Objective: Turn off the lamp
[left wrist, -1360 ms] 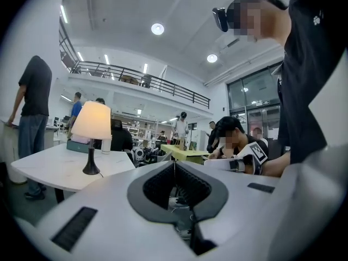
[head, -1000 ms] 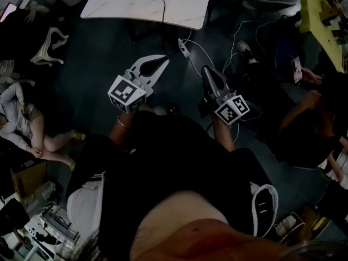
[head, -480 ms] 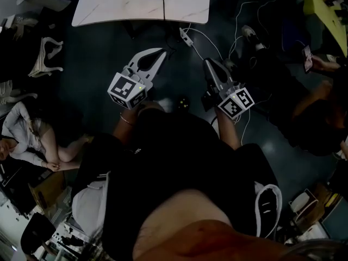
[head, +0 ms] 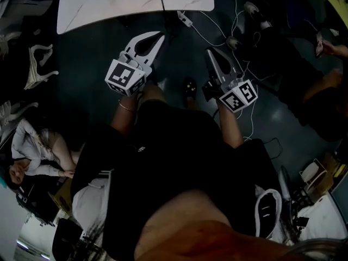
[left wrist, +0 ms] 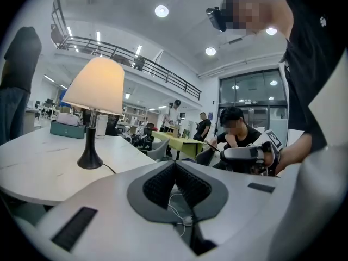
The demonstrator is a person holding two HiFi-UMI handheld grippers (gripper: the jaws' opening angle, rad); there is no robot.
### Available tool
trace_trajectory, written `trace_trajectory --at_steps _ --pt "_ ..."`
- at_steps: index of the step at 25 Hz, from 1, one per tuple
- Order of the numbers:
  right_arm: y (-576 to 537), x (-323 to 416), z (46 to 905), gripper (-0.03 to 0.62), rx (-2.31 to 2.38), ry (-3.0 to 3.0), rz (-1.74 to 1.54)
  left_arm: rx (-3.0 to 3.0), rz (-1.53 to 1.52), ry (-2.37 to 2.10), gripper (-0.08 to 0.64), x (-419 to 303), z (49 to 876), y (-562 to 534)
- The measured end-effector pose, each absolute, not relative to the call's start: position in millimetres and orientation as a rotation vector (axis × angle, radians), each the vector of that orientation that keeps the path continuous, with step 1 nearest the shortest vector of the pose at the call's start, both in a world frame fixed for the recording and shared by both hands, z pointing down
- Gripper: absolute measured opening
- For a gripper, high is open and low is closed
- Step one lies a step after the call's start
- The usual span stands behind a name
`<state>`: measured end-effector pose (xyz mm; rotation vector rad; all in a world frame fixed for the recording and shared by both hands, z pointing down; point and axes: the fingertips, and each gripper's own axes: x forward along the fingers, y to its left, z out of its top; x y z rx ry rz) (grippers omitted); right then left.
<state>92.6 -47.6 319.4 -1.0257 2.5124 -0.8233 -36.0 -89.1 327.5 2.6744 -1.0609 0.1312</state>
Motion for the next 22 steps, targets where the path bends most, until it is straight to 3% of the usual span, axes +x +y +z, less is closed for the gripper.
trace_trajectory --at_steps 11,15,18,22 --pt "-93.7 36.8 393.6 0.008 -1.07 2.744 -0.778 2.575 0.204 -1.07 0.009 -56.8 397.4 -112.1" --pt "-120.4 8.5 420.1 0.037 -1.103 2.827 -0.705 2.549 0.217 -1.074 0.009 -67.7 425.6 -111.8" --pt "-134.9 -12.7 443.3 0.106 -1.147 2.89 -0.68 2.52 0.234 -1.108 0.009 -82.8 441.7 -112.4" --pt "-147.2 -37.0 465.7 0.11 -1.103 2.935 -0.688 2.496 0.236 -1.133 0.009 -96.6 457.3 -110.8"
